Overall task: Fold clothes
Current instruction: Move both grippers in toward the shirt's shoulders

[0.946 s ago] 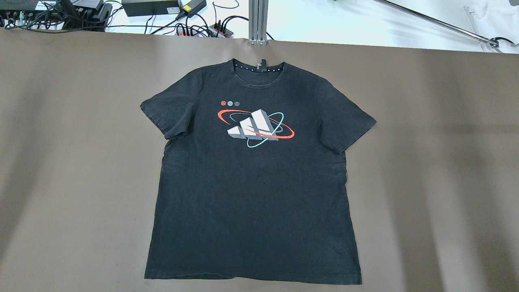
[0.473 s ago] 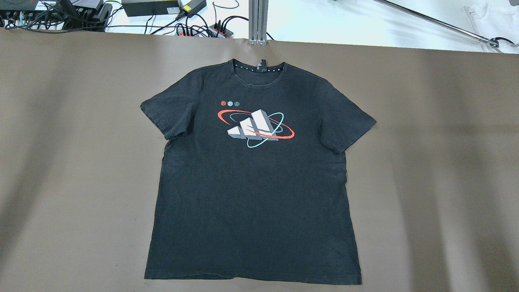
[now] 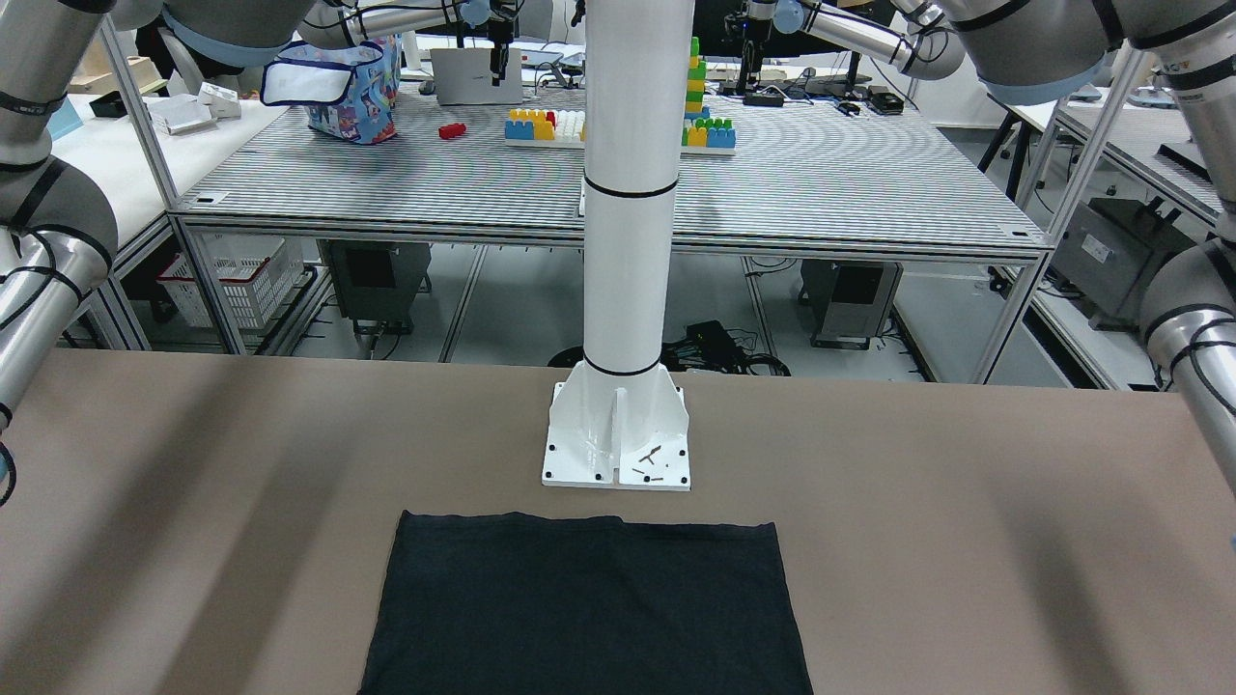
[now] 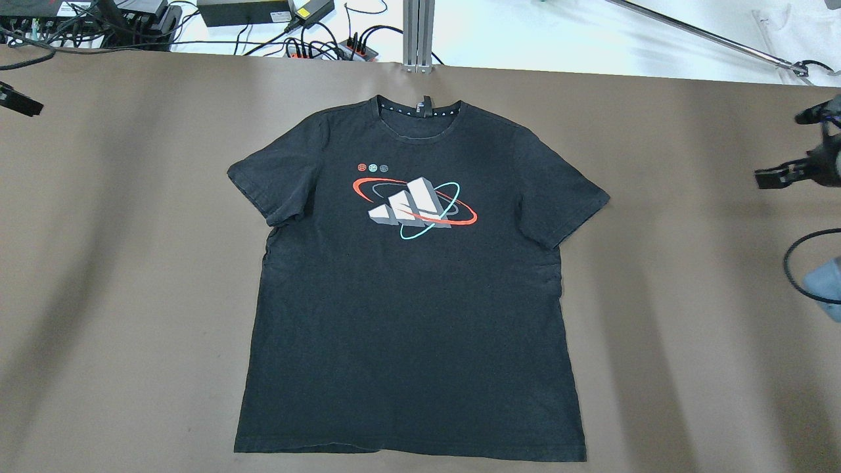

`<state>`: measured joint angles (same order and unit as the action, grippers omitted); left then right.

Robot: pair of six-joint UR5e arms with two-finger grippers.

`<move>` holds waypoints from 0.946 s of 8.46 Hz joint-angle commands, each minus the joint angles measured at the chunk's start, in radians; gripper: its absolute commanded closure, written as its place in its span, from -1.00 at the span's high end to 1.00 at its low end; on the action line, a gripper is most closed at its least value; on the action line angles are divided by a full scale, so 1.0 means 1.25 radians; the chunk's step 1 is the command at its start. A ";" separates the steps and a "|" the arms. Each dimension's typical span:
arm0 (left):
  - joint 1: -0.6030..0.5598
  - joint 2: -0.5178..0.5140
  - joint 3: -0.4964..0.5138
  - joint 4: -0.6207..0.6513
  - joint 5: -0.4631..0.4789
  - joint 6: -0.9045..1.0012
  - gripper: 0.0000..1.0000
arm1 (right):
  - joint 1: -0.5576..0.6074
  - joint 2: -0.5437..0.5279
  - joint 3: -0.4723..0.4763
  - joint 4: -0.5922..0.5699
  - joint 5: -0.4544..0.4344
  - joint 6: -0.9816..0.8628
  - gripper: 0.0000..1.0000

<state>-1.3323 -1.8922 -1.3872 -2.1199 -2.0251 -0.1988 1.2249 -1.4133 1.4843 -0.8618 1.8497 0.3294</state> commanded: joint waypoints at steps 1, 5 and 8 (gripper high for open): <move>0.127 -0.087 0.024 -0.004 -0.005 -0.177 1.00 | -0.139 0.114 -0.025 -0.003 -0.006 0.221 0.88; 0.289 -0.219 0.199 -0.160 0.096 -0.431 1.00 | -0.156 0.145 -0.029 -0.006 -0.005 0.309 0.88; 0.326 -0.241 0.241 -0.184 0.107 -0.468 1.00 | -0.159 0.156 -0.028 -0.027 -0.005 0.317 0.88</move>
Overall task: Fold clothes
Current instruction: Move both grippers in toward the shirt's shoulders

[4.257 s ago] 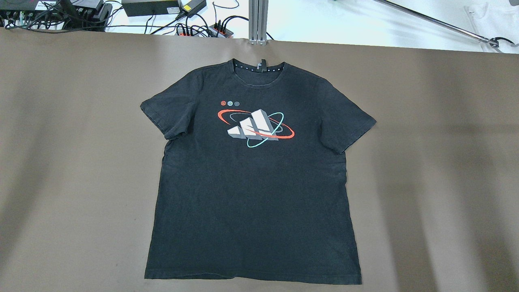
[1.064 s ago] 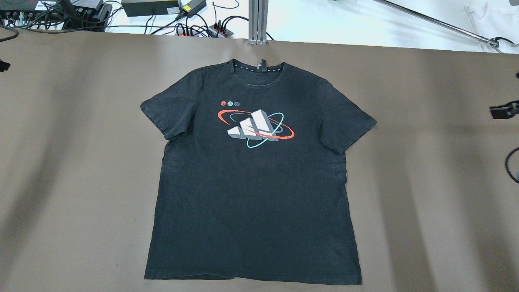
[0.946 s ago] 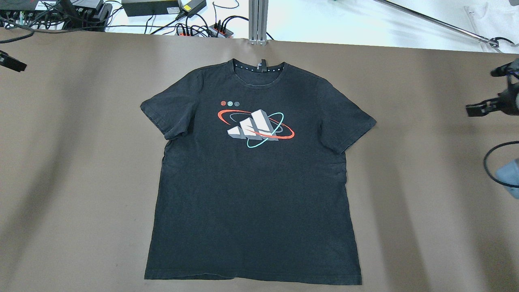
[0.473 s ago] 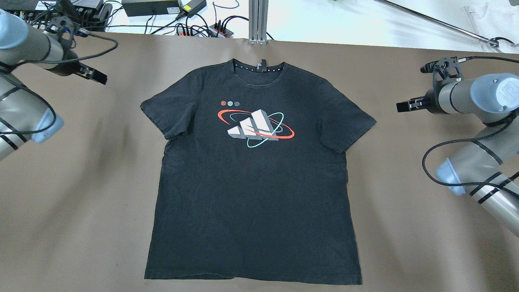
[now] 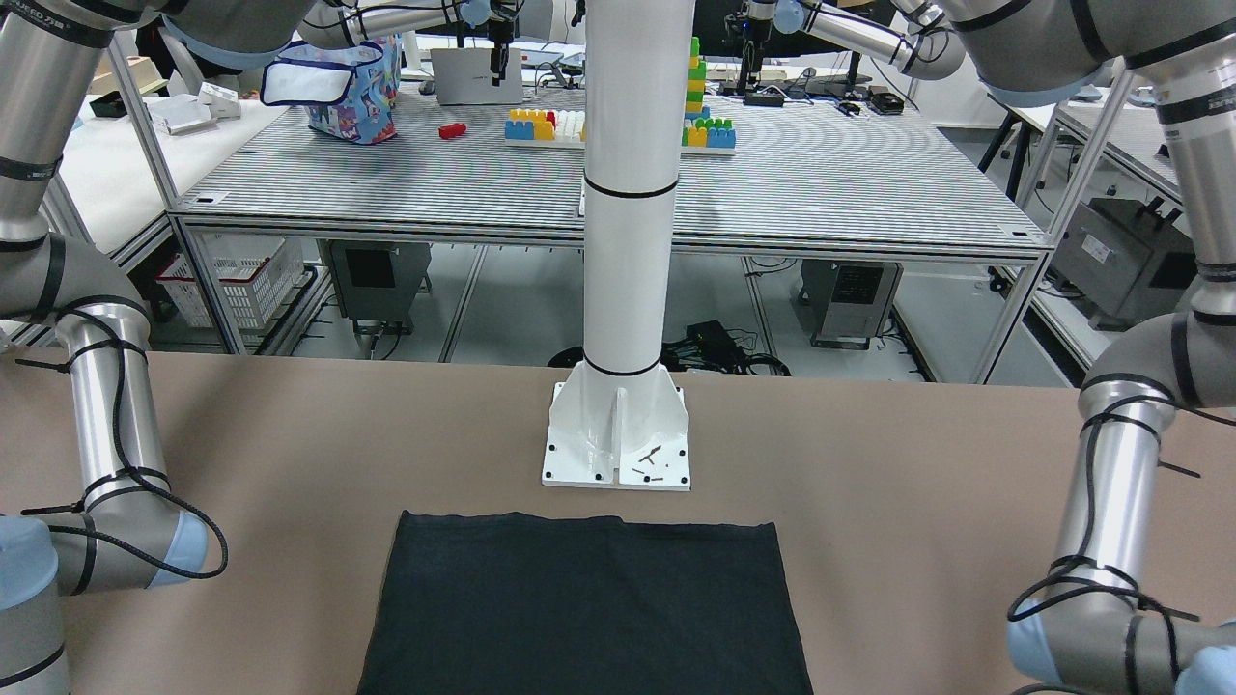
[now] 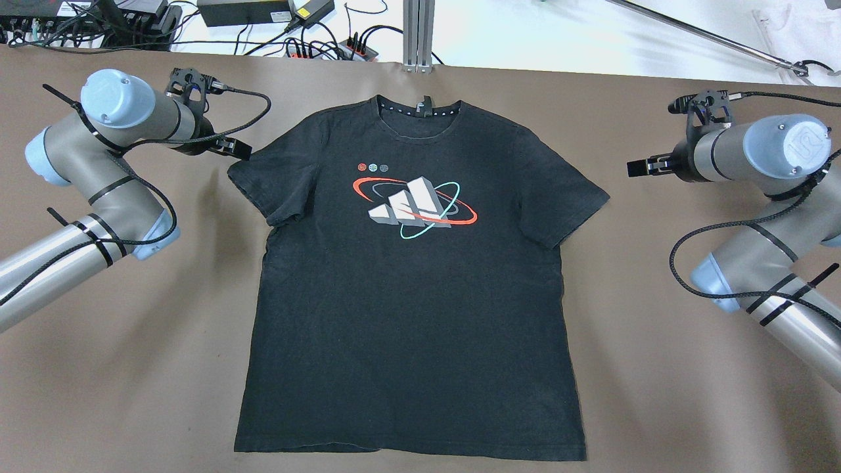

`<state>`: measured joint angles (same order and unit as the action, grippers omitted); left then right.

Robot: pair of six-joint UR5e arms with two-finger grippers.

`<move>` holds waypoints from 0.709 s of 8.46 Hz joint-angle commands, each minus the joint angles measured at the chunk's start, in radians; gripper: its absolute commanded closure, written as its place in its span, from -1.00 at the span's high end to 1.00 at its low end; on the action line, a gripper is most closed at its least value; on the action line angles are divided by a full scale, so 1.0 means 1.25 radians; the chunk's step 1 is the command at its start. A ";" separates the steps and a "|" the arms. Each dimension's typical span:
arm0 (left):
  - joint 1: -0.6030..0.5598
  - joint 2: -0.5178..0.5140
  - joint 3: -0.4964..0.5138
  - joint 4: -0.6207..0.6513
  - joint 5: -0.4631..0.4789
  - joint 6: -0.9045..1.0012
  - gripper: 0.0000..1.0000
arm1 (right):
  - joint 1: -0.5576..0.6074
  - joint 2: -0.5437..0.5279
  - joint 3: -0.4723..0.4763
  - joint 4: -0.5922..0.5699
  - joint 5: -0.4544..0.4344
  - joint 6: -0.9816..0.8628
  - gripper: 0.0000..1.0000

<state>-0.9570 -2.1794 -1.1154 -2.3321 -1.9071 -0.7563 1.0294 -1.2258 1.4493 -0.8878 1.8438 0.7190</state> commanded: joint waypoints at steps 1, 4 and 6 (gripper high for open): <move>0.029 -0.010 0.020 -0.014 0.013 -0.031 1.00 | -0.010 0.006 -0.001 -0.006 0.000 0.005 0.88; 0.029 0.001 0.016 -0.016 0.013 -0.034 0.51 | -0.014 0.005 -0.001 -0.006 0.000 0.005 0.88; 0.040 0.007 0.016 -0.016 0.013 -0.033 0.07 | -0.017 0.006 -0.001 -0.006 0.000 0.005 0.88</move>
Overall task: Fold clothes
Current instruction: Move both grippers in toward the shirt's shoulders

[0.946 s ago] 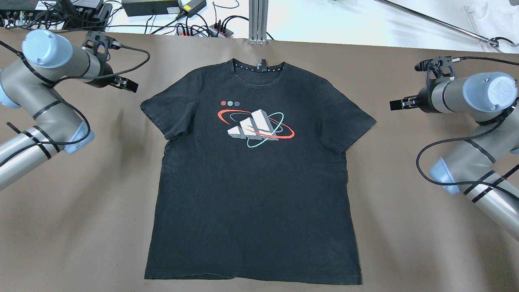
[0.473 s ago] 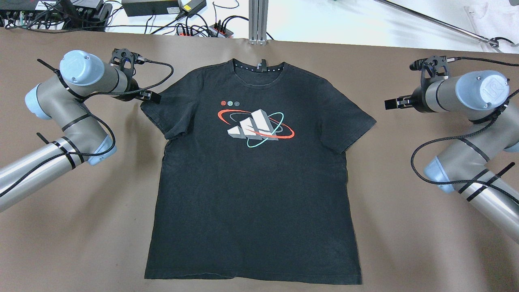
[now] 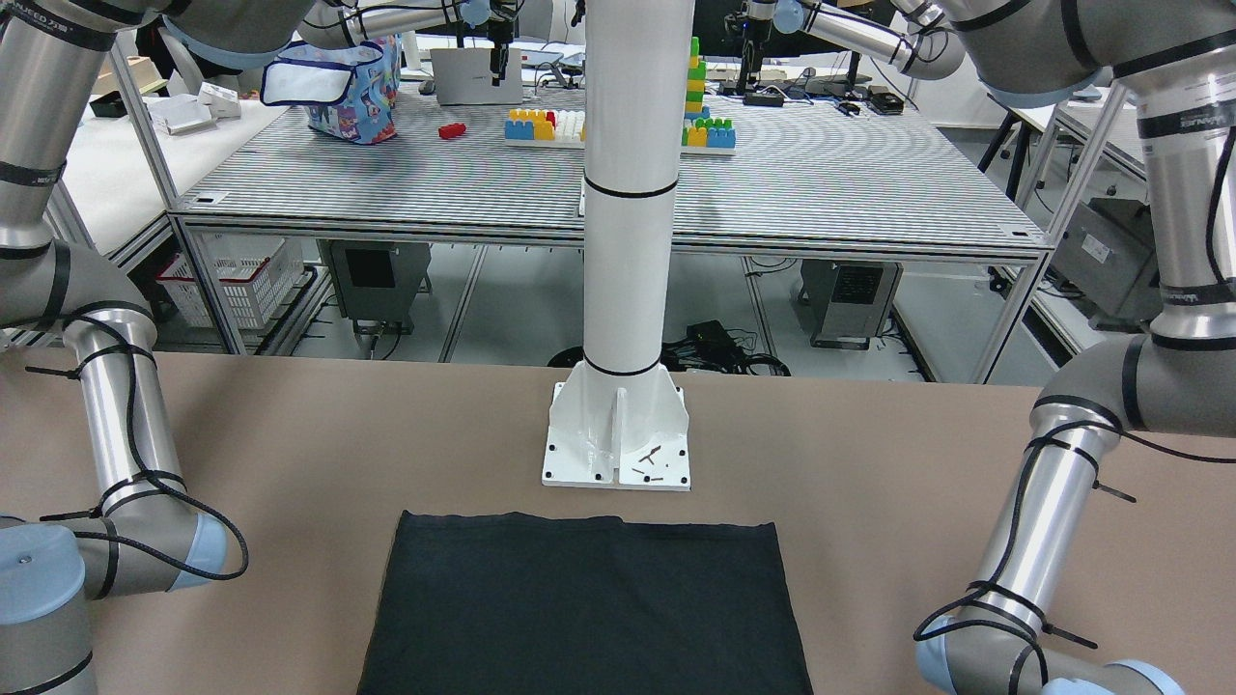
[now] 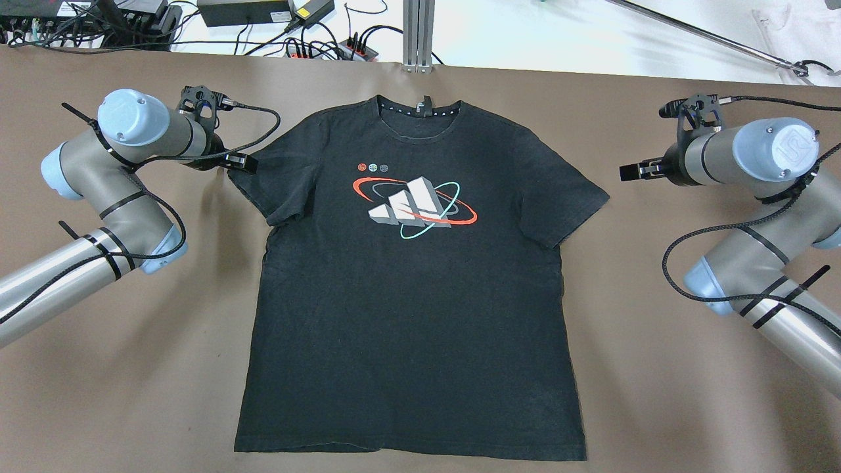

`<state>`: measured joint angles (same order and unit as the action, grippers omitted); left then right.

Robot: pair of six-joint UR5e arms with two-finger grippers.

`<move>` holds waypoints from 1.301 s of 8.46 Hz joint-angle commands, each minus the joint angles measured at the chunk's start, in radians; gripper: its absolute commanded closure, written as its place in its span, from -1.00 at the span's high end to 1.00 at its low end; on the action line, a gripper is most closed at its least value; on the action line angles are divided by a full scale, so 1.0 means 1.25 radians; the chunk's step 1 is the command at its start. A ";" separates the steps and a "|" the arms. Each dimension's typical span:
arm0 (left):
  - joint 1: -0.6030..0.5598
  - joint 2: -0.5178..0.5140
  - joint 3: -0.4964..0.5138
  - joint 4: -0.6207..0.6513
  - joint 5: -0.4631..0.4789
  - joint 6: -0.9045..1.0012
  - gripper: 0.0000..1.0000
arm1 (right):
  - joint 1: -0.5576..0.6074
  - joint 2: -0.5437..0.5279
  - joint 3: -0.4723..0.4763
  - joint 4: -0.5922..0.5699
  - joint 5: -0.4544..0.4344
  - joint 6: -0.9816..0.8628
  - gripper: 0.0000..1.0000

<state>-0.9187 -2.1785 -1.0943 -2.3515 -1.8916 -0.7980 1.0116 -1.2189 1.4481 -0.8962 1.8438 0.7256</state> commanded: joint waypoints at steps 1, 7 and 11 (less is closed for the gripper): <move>0.009 0.006 -0.002 0.000 0.000 0.000 -0.07 | -0.003 0.001 0.000 0.000 0.000 0.000 0.88; 0.005 0.014 -0.038 0.005 0.006 0.000 -1.00 | -0.003 0.000 0.001 -0.001 0.000 0.000 0.88; 0.013 0.006 -0.084 0.007 0.054 -0.121 -1.00 | -0.004 -0.001 0.002 -0.001 0.000 -0.001 0.88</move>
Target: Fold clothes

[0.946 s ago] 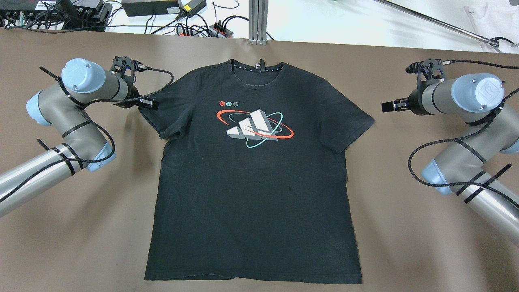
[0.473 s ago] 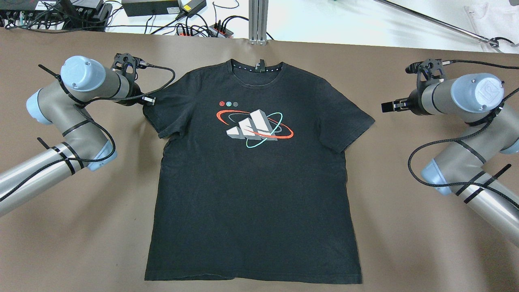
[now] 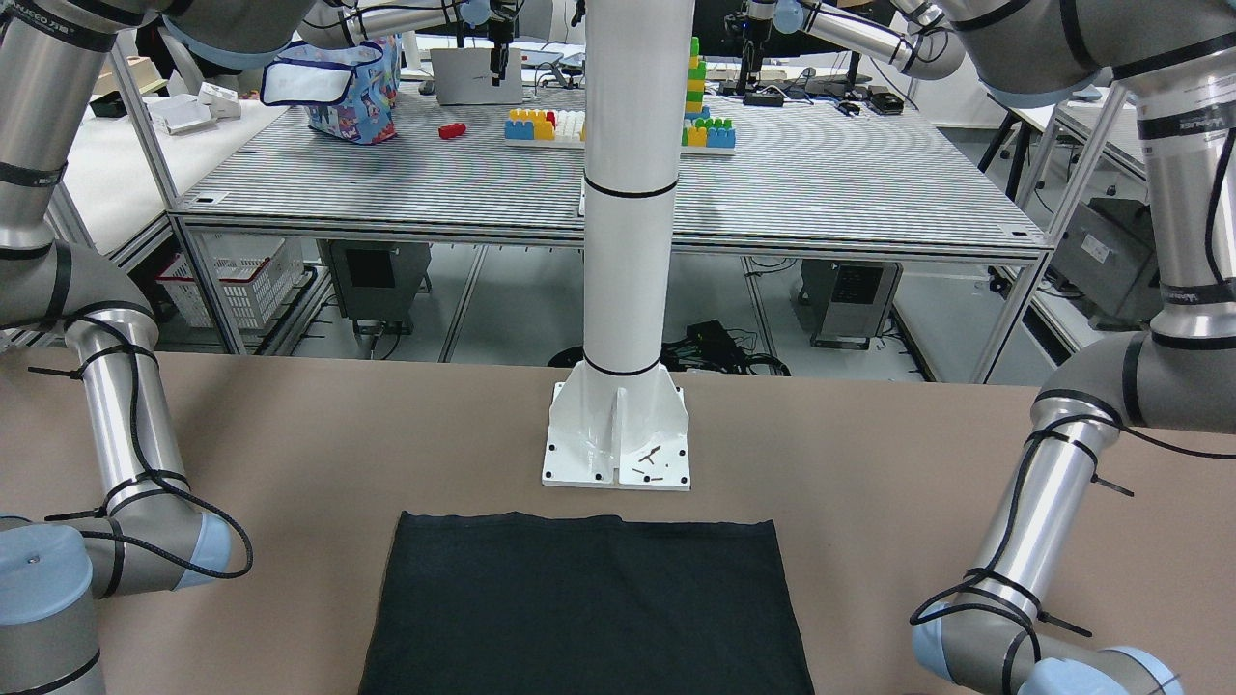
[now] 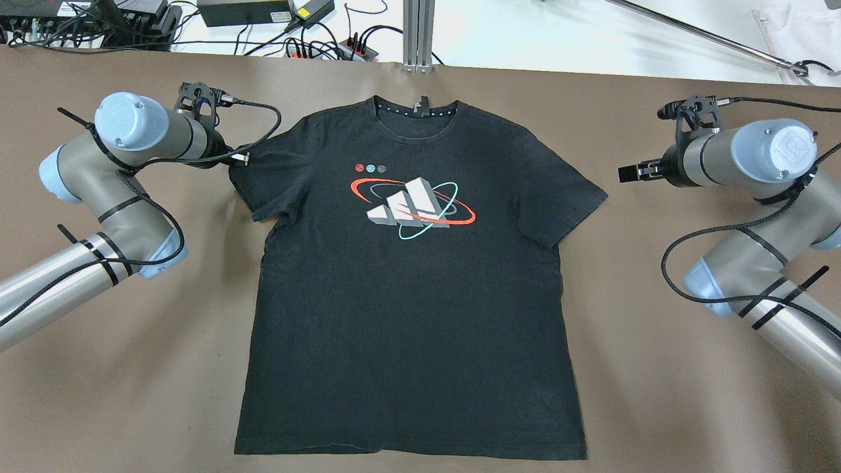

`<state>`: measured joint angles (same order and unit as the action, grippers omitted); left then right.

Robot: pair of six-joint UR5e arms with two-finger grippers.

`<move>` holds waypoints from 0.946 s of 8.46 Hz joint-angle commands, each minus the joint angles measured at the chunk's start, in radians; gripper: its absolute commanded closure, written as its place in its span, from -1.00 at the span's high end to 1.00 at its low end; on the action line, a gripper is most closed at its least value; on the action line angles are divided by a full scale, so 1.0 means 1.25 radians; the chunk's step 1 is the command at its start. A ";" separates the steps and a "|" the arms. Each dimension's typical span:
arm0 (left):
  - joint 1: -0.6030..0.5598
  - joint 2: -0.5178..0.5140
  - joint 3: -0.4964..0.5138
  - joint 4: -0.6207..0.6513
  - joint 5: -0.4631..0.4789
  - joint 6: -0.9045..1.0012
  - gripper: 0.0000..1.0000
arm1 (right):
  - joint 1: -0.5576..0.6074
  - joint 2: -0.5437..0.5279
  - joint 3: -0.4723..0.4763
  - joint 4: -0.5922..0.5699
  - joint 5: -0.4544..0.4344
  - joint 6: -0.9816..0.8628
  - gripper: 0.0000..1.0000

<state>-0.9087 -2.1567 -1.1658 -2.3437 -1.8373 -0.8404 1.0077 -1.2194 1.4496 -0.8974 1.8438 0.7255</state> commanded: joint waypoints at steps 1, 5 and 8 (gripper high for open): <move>0.025 -0.015 -0.049 0.006 0.011 -0.118 -1.00 | -0.001 0.000 0.000 0.000 0.000 0.000 0.88; 0.108 -0.146 -0.050 0.127 0.103 -0.254 -1.00 | -0.001 -0.003 0.002 0.000 0.000 -0.001 0.88; 0.167 -0.187 -0.037 0.158 0.168 -0.301 -1.00 | -0.002 -0.005 0.004 0.001 0.001 -0.001 0.88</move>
<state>-0.7337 -2.3672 -1.2187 -2.1628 -1.6634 -1.1858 1.0054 -1.2239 1.4537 -0.8968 1.8445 0.7246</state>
